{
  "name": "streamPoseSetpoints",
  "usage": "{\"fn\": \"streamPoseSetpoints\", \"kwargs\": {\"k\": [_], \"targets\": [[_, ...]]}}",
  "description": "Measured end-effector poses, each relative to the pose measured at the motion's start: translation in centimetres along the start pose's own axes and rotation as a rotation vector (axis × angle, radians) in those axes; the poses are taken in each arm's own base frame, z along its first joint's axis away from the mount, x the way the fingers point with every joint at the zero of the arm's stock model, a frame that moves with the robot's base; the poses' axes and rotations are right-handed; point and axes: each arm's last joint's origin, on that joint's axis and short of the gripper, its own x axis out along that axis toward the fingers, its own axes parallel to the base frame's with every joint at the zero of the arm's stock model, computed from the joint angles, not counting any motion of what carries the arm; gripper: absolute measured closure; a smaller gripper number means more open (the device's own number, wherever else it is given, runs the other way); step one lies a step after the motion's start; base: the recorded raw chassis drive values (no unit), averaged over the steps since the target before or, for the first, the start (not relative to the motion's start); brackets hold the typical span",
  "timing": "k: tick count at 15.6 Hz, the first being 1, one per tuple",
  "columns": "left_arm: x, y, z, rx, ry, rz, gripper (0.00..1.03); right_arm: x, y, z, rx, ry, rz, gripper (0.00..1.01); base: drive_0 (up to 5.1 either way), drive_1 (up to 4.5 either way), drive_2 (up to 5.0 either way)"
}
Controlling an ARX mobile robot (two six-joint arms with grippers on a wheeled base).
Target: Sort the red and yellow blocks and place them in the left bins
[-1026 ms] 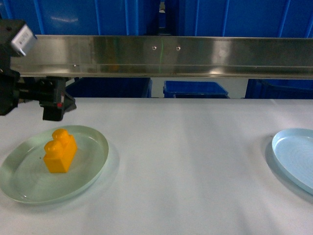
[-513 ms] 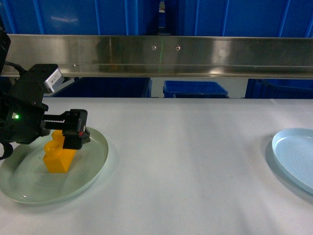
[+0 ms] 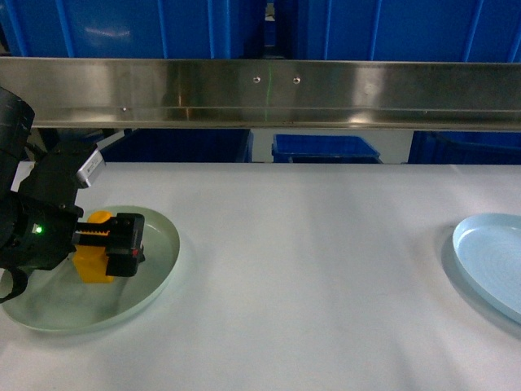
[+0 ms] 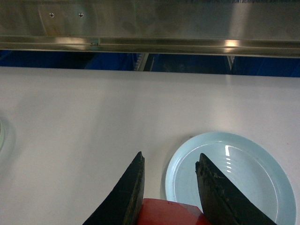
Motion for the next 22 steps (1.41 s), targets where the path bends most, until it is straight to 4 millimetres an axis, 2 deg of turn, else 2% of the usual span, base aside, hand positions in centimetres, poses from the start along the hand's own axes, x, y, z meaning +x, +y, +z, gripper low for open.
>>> {"fn": "streamPoseSetpoints", "kwargs": {"k": [6, 7, 8, 9, 10, 11, 15, 22], "targets": [[0.2, 0.8, 0.0, 0.022, -0.014, 0.026, 0.45, 0.0, 0.0, 0.0, 0.0, 0.0, 0.0, 0.73, 0.0, 0.0, 0.0], [0.2, 1.1, 0.1, 0.024, -0.013, 0.03, 0.63, 0.0, 0.0, 0.0, 0.0, -0.001, 0.0, 0.73, 0.0, 0.0, 0.0], [-0.3, 1.2, 0.6, 0.031, -0.042, 0.027, 0.74, 0.0, 0.0, 0.0, 0.0, 0.0, 0.0, 0.73, 0.0, 0.0, 0.0], [-4.5, 1.3, 3.7, 0.056, -0.255, 0.01, 0.74, 0.0, 0.0, 0.0, 0.0, 0.0, 0.0, 0.73, 0.0, 0.0, 0.0], [-10.9, 0.8, 7.0, 0.079, -0.471, -0.007, 0.74, 0.0, 0.0, 0.0, 0.0, 0.0, 0.0, 0.73, 0.0, 0.0, 0.0], [-14.3, 0.9, 6.4, 0.083, -0.523, -0.04, 0.74, 0.0, 0.0, 0.0, 0.0, -0.002, 0.0, 0.73, 0.0, 0.0, 0.0], [-19.0, 2.5, 2.9, 0.041, -0.572, 0.039, 0.74, 0.0, 0.0, 0.0, 0.0, -0.002, 0.0, 0.73, 0.0, 0.0, 0.0], [-20.3, 1.9, 1.4, 0.059, -0.566, 0.011, 0.74, 0.0, 0.0, 0.0, 0.0, -0.002, 0.0, 0.73, 0.0, 0.0, 0.0]]}}
